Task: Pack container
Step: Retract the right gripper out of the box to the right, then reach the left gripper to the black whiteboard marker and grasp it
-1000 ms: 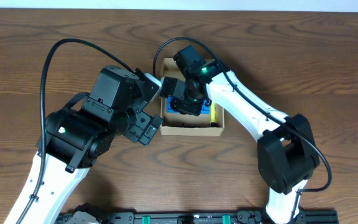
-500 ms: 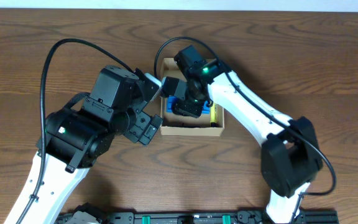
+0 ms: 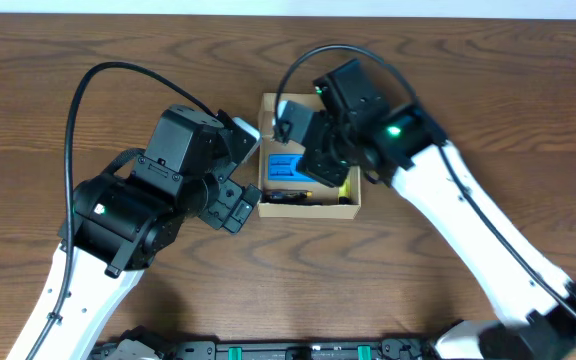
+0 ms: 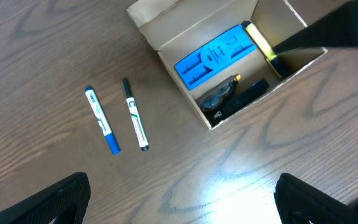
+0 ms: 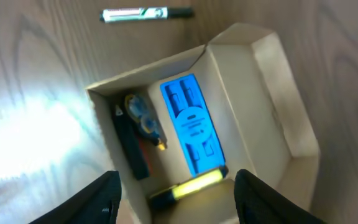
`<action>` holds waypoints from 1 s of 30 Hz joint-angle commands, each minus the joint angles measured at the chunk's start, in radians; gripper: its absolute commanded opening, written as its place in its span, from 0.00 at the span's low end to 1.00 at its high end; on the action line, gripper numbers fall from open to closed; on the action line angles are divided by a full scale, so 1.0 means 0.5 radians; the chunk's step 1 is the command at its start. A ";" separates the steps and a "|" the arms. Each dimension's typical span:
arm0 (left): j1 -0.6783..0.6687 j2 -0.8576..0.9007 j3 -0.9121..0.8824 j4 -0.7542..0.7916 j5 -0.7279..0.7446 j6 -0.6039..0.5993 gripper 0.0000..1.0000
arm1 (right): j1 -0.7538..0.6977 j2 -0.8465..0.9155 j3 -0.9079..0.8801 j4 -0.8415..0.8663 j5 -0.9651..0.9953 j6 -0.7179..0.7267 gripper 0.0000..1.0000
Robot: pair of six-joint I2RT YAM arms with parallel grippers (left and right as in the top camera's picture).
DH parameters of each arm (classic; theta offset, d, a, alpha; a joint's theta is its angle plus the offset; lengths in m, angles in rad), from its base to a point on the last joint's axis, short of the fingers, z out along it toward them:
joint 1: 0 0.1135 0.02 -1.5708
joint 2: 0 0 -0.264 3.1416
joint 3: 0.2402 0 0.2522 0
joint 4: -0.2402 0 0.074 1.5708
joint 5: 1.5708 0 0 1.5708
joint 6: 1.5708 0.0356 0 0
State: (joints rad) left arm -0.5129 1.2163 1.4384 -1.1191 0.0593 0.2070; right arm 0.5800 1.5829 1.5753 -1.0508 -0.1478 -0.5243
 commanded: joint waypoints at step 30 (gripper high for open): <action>0.008 0.002 0.009 0.042 -0.022 0.012 0.96 | -0.387 -1.045 0.030 -0.990 0.189 0.981 0.99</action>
State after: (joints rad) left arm -0.5129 1.2163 1.4384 -1.0958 0.0593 0.2070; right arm 0.3958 1.0611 1.5780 -1.5448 -0.0551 -0.0540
